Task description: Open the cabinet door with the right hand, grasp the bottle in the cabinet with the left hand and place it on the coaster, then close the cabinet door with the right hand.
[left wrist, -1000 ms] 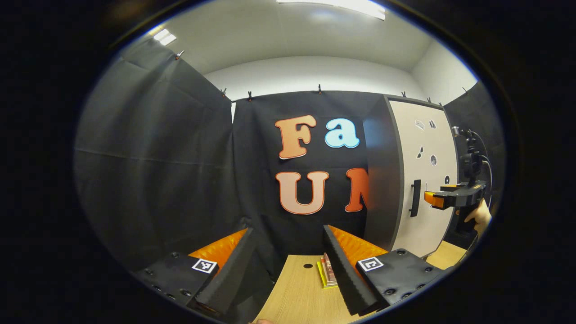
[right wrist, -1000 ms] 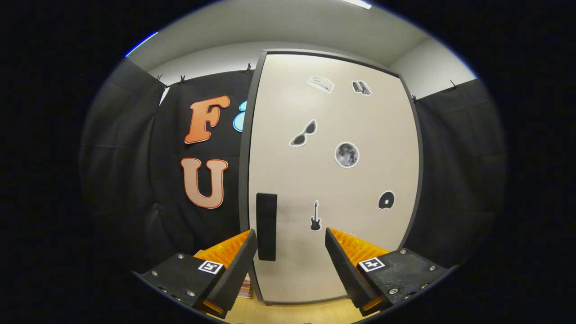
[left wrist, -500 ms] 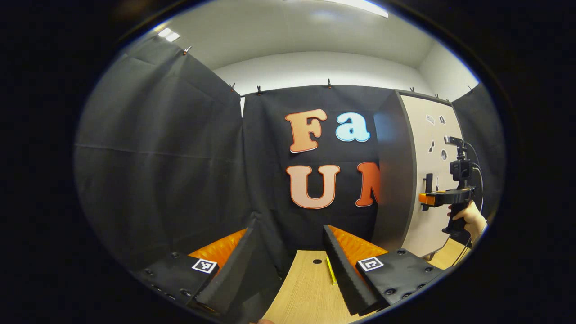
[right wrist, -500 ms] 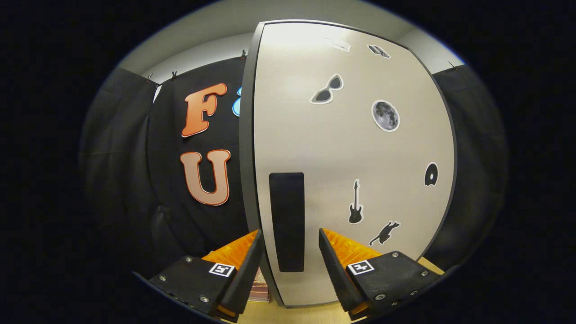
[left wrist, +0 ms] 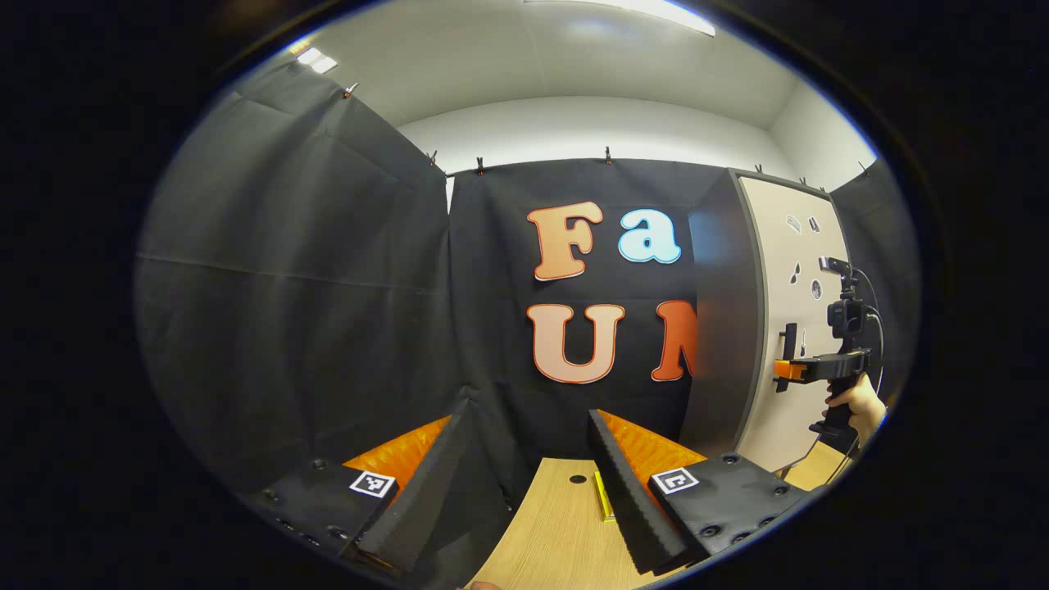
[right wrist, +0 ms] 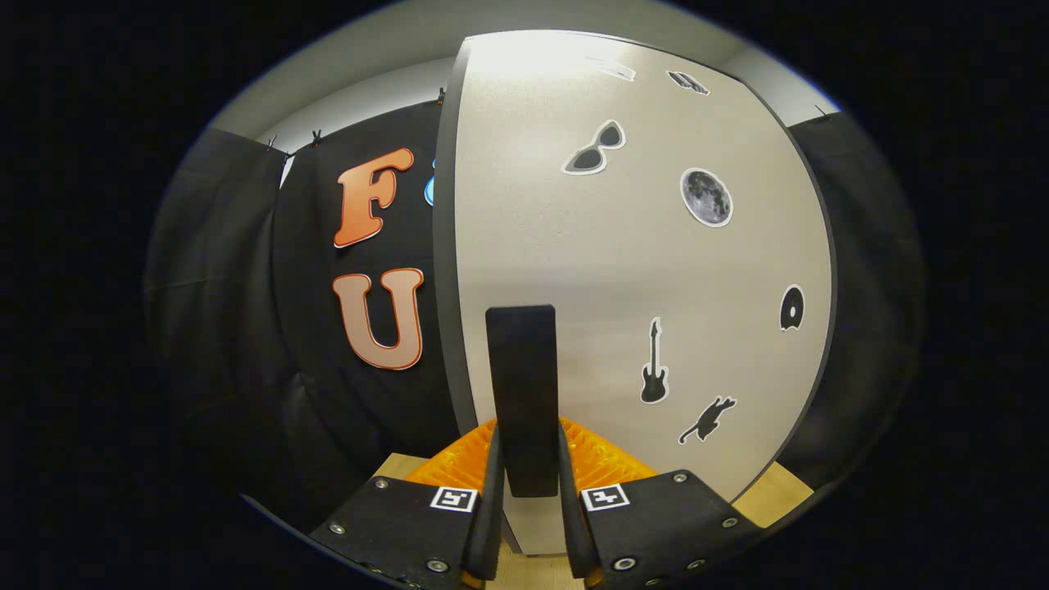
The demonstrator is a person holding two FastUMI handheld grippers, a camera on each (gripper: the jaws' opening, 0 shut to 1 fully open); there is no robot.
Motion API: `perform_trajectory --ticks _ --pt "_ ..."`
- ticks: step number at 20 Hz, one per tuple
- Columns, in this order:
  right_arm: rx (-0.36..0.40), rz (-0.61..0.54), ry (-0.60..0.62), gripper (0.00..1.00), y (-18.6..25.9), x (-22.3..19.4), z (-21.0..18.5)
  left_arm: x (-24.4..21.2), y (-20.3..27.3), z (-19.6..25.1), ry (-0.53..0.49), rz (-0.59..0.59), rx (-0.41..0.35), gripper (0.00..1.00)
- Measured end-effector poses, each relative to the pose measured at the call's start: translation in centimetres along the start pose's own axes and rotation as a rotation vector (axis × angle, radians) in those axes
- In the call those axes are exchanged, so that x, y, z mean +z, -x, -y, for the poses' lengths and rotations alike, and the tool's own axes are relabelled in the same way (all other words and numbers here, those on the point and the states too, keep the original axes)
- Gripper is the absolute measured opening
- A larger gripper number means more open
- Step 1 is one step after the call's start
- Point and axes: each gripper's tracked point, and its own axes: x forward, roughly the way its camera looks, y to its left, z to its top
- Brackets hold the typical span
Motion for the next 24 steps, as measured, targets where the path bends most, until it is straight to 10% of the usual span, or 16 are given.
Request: perform_trajectory --ticks 24 --pt "0.065 -0.036 0.042 0.28 15.1 -1.3 5.8 0.3 1.1 5.2 0.018 0.009 -0.083 0.98"
